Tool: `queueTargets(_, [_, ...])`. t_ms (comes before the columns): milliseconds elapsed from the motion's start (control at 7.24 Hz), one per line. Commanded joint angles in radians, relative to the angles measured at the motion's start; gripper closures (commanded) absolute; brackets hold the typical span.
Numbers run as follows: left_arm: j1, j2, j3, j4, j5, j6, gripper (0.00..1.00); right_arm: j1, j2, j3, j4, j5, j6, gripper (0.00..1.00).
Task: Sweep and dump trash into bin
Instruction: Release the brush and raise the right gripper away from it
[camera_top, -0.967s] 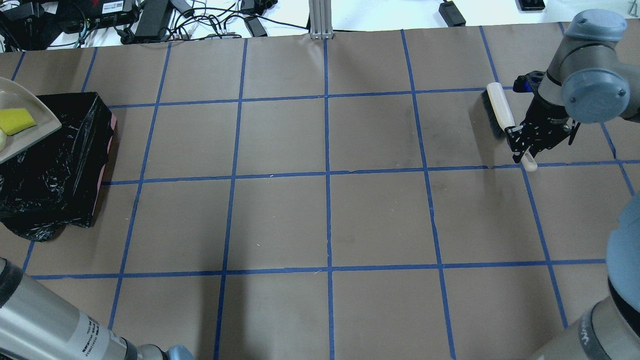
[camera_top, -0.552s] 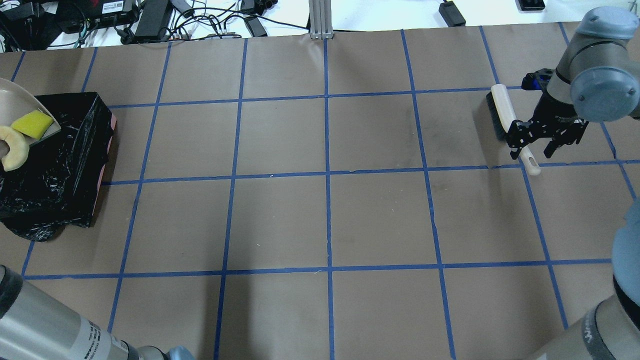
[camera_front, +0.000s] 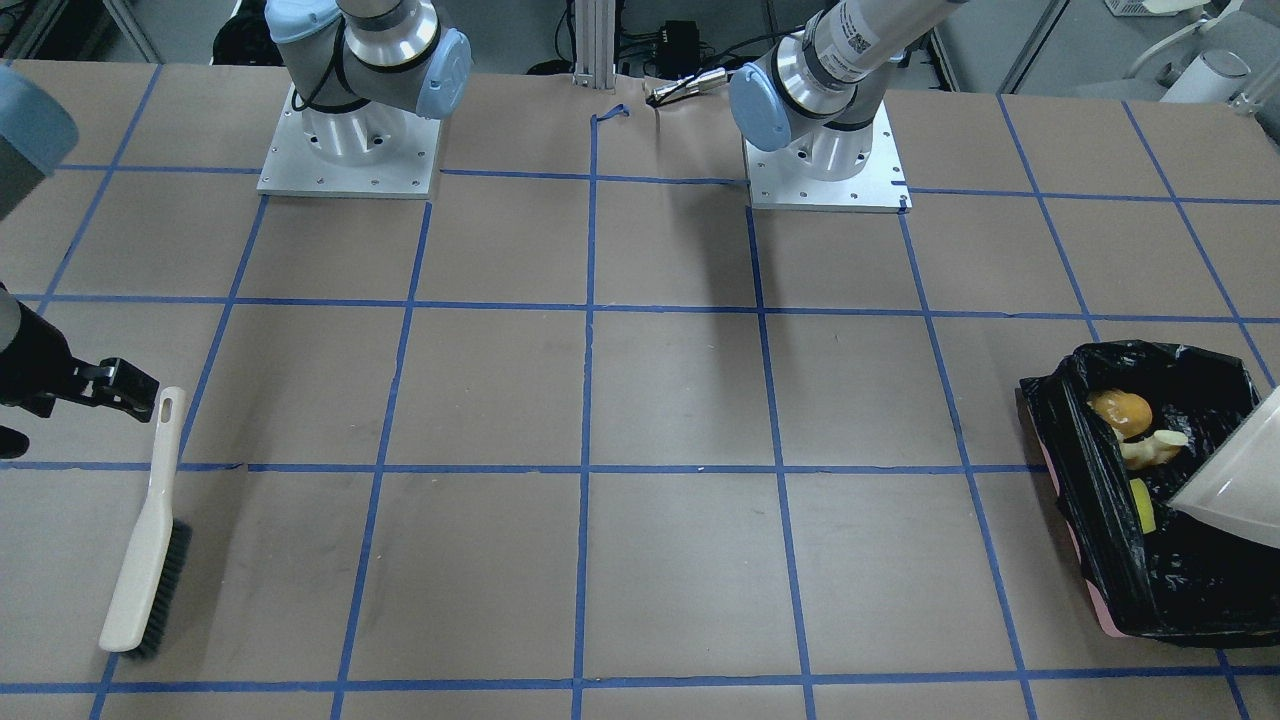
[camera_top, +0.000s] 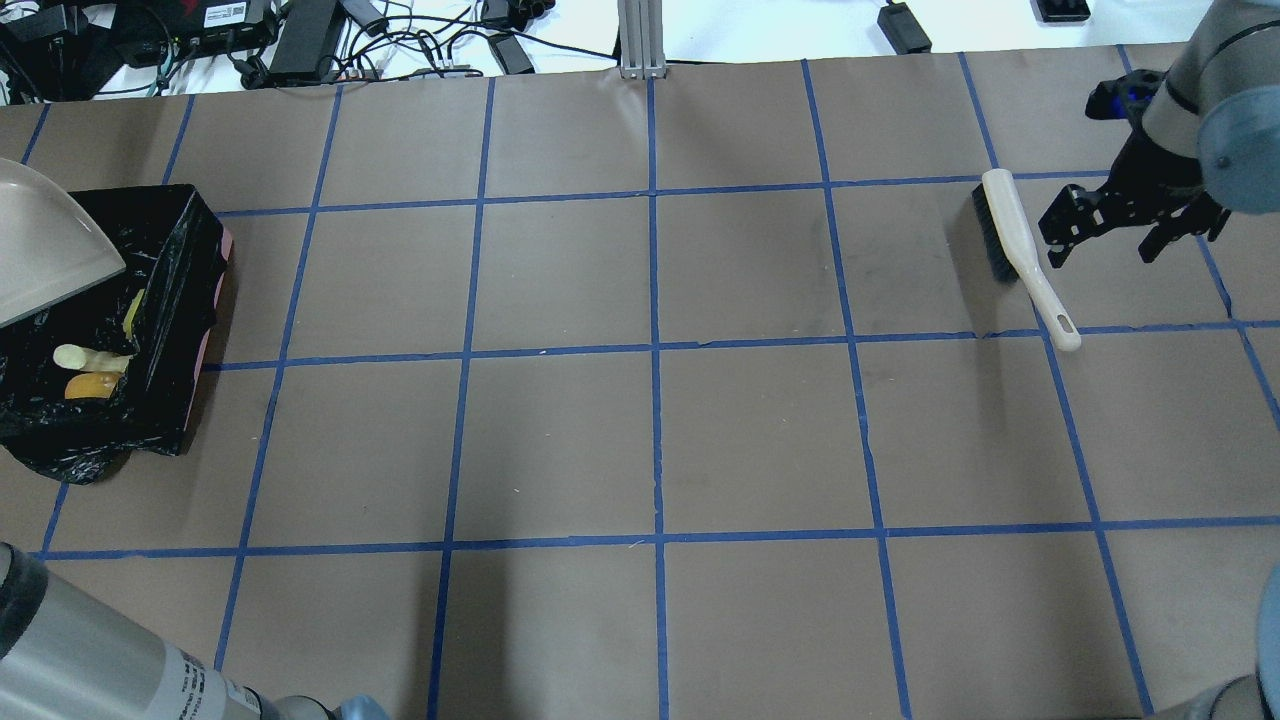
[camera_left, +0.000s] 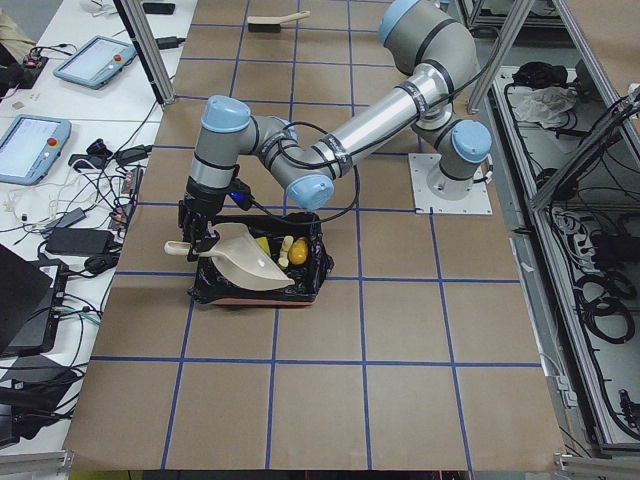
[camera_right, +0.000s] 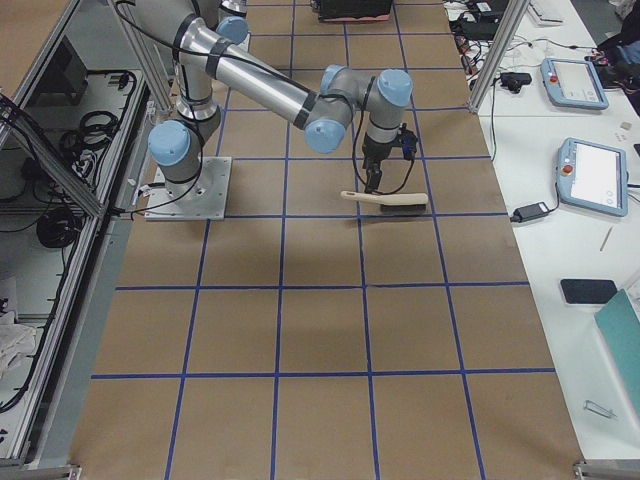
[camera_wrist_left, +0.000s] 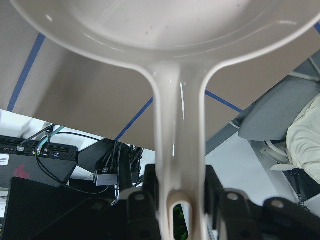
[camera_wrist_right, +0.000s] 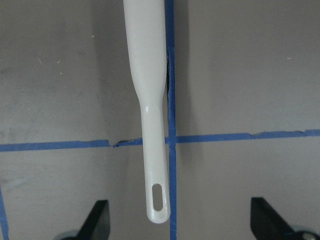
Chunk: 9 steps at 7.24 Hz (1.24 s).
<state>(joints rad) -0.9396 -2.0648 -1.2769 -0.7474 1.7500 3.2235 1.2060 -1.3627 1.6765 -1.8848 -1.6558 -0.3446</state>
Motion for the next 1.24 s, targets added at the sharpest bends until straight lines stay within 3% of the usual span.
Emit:
queueTargets(0, [0.001,0.014,-0.007,-0.015,-0.056,0.002,1.0,0.01,-0.149,-0.011,0.062,0.004,0.003,0.0])
queueTargets(276, [-0.001,0.022,0.008,-0.056,-0.082,-0.019,1.0,0.076,-0.191,-0.027,0.111,0.002,0.111,0.0])
queueTargets(691, [-0.033,0.057,0.031,-0.169,-0.125,-0.15,1.0,0.315,-0.188,-0.041,0.112,0.021,0.214,0.0])
queueTargets(1105, [-0.166,0.052,0.031,-0.294,-0.125,-0.559,1.0,0.326,-0.159,-0.038,0.119,0.031,0.213,0.0])
